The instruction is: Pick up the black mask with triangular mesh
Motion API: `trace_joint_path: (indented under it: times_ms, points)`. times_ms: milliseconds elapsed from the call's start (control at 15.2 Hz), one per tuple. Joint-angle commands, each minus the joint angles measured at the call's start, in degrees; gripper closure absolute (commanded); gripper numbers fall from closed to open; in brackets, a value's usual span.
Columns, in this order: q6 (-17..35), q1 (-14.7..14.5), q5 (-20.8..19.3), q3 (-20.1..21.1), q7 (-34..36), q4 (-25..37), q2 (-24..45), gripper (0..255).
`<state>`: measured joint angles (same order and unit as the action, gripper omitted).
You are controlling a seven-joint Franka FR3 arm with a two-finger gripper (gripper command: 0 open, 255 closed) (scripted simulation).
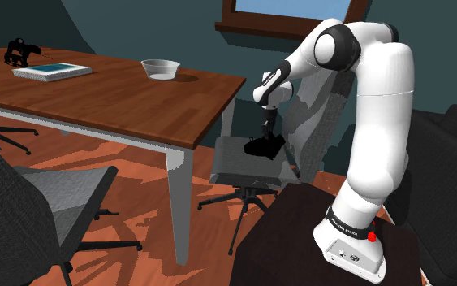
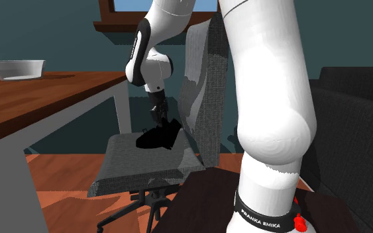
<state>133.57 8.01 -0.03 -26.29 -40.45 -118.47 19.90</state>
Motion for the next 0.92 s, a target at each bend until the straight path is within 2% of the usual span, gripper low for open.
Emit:
trace_joint_path:
  times_ms: [0, 858]
  points:
    - [-0.7, -0.2, -0.3, -0.2, 0.2, 0.0, -0.6, 255]
    - [-9.4, -1.4, -3.3, -1.4, 1.2, 2.9, -7.0, 255]
